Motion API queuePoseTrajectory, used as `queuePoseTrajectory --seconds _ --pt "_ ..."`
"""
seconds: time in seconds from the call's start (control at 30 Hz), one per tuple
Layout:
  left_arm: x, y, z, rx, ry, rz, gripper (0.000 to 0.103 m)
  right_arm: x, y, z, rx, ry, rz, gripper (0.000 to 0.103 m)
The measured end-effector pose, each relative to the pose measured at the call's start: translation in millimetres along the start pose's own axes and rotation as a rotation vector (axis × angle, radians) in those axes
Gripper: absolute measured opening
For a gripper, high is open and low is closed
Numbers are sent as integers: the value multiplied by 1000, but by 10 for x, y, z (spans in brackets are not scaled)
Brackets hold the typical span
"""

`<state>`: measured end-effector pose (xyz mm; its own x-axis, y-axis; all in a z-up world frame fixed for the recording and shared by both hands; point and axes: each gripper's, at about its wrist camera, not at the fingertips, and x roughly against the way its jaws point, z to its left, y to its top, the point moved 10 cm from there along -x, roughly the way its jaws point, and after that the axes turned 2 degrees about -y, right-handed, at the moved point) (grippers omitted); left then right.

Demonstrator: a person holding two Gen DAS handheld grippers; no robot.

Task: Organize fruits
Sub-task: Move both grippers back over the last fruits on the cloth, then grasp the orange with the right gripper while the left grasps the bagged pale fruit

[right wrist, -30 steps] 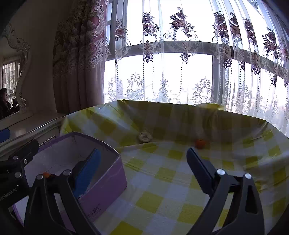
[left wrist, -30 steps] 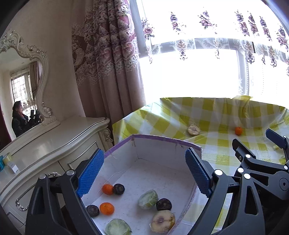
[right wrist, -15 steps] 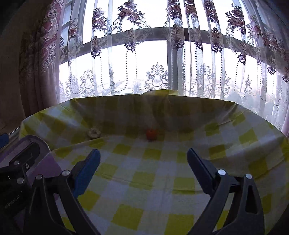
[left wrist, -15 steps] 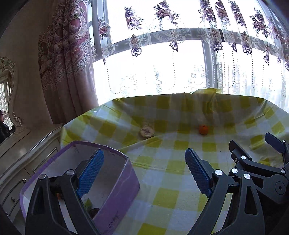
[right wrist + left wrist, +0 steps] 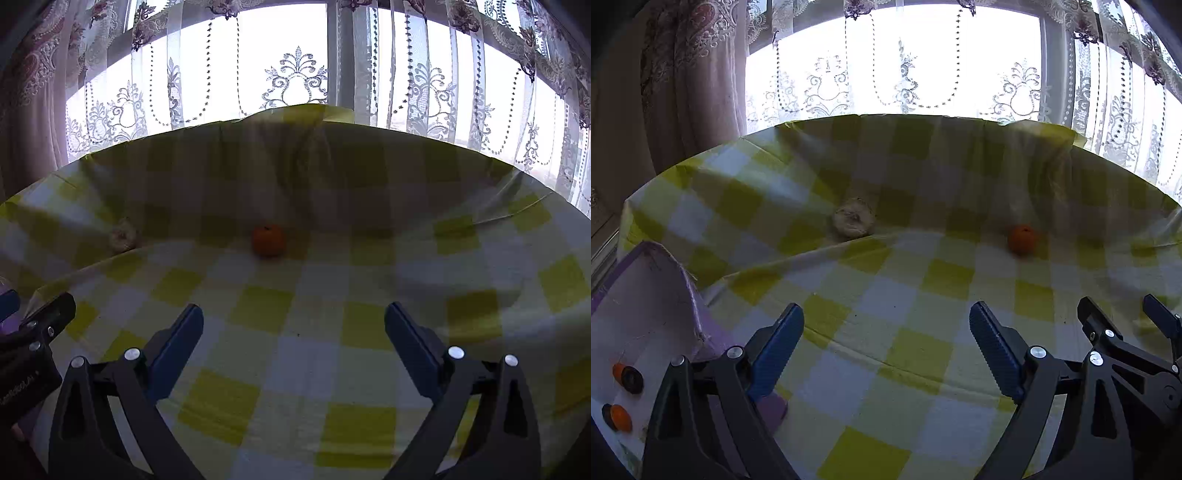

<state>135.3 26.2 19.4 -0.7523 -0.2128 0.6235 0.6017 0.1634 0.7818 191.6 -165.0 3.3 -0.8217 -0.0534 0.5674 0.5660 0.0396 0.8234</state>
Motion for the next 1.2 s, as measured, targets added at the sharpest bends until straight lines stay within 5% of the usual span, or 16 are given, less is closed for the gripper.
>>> queuePoseTrajectory --seconds 0.4,0.63,0.9,1.2 --pt "-1131 11 270 217 29 137 88 -1170 438 108 -106 83 56 99" --pt "-1505 272 492 358 22 137 88 -1756 612 418 38 23 148 96" --pt "-1905 557 730 456 75 137 88 -1964 558 543 56 32 230 45" --pt "-2326 783 738 376 193 225 89 -1986 568 606 47 45 233 45"
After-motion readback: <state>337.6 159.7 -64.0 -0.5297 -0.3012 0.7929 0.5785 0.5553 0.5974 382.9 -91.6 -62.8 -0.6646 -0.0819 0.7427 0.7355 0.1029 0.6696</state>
